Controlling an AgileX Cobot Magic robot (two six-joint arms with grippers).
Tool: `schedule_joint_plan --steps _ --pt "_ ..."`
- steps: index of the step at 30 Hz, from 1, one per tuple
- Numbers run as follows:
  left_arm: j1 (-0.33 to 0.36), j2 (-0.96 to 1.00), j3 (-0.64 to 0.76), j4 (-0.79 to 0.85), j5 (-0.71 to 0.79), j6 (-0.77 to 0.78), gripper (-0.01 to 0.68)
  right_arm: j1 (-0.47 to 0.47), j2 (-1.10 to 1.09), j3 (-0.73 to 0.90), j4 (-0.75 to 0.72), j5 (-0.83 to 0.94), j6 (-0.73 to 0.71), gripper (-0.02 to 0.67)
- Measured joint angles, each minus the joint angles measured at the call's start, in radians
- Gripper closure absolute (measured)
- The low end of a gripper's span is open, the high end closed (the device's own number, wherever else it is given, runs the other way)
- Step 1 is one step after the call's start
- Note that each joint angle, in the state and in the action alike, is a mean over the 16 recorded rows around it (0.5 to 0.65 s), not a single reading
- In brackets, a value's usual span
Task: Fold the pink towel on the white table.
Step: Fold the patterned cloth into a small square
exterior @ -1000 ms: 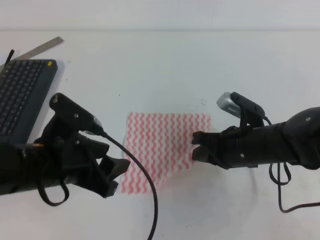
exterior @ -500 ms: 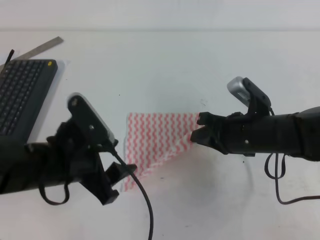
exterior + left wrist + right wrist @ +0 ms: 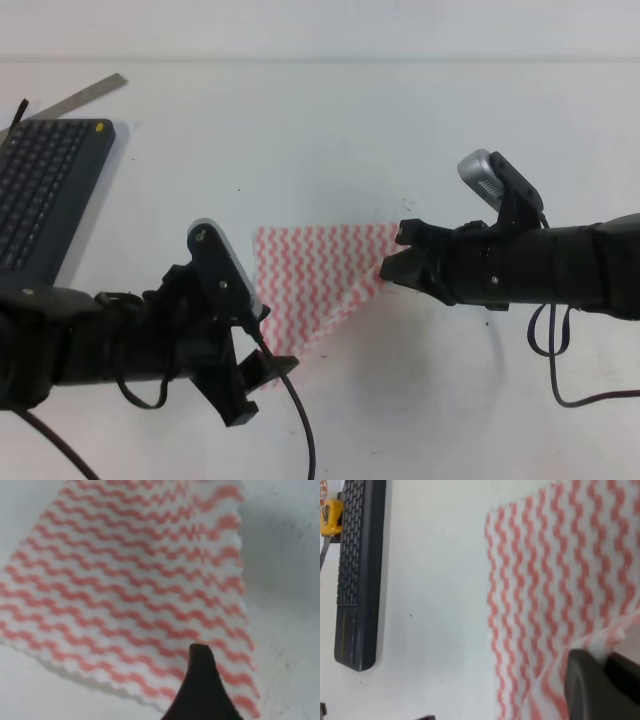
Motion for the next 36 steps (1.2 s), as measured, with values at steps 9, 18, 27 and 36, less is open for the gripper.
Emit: schedule_joint_plan --steps 9,18,27,36 --pt "0.0 0.044 0.0 -0.192 0.018 0.209 0.205 0.0 0.0 0.0 0.021 0.001 -0.026 0.662" --pt "0.0 0.106 0.0 -0.247 0.05 0.329 0.197 0.0 0.002 0.0 0.04 0.004 -0.042 0.662" --pt "-0.003 0.179 0.0 -0.264 0.043 0.381 0.195 0.0 0.002 0.0 0.05 0.005 -0.049 0.663" --pt "-0.01 0.217 -0.011 -0.273 0.008 0.402 0.194 0.0 0.002 0.0 0.064 0.007 -0.064 0.662"
